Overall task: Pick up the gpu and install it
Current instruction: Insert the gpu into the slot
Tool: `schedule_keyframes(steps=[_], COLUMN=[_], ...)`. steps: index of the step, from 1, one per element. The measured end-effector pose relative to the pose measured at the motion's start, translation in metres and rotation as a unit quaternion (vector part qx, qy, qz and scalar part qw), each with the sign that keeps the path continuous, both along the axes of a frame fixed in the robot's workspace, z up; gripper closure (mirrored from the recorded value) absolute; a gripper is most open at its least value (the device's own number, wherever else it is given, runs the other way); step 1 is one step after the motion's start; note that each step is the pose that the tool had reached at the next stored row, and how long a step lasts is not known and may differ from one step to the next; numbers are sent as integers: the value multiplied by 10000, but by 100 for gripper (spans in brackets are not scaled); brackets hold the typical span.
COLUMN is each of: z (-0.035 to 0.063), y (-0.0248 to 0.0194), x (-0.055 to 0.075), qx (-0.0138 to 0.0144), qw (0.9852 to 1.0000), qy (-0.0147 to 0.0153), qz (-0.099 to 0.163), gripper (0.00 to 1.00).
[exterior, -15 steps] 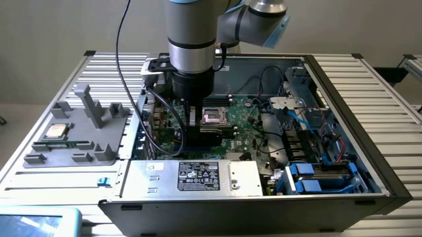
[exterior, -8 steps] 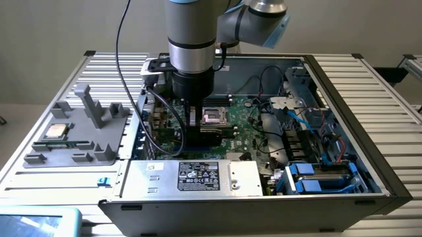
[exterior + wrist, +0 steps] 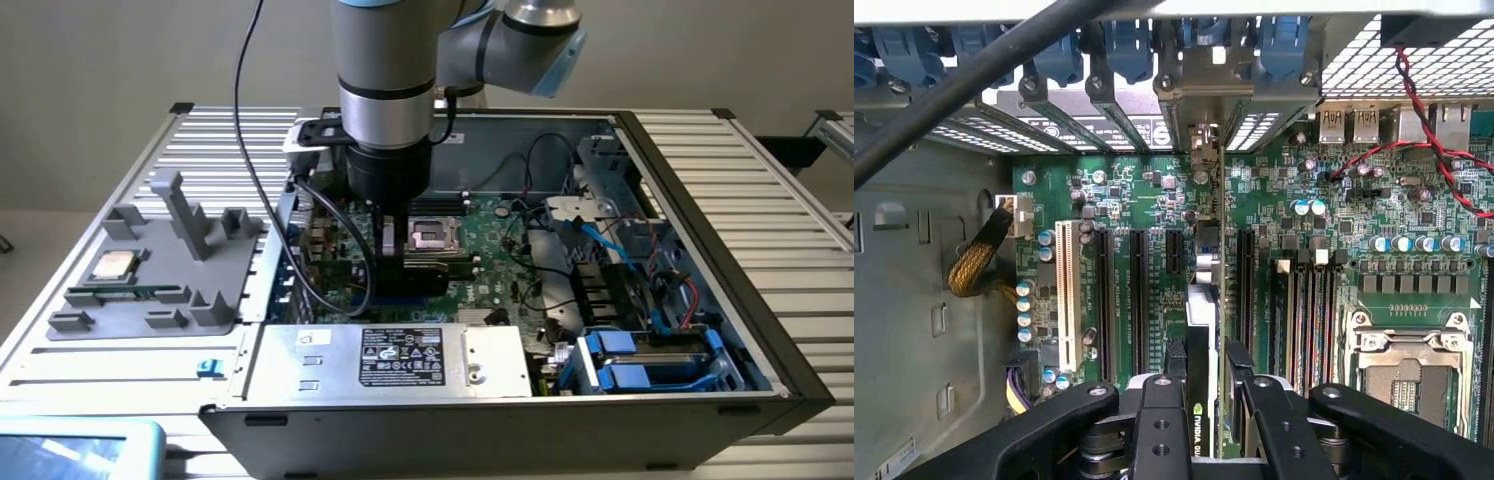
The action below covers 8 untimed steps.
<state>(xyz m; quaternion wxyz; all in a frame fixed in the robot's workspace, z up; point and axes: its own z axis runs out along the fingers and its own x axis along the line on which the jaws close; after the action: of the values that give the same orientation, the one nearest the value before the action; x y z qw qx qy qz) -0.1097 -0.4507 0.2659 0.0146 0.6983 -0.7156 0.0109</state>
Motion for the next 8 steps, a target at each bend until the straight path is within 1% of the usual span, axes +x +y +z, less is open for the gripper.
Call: schedule_keyframes(steps=[8], z=[-12], y=[0], x=[0], qx=[0], qw=[10000], qy=[-5], qz=[0], gripper=[75])
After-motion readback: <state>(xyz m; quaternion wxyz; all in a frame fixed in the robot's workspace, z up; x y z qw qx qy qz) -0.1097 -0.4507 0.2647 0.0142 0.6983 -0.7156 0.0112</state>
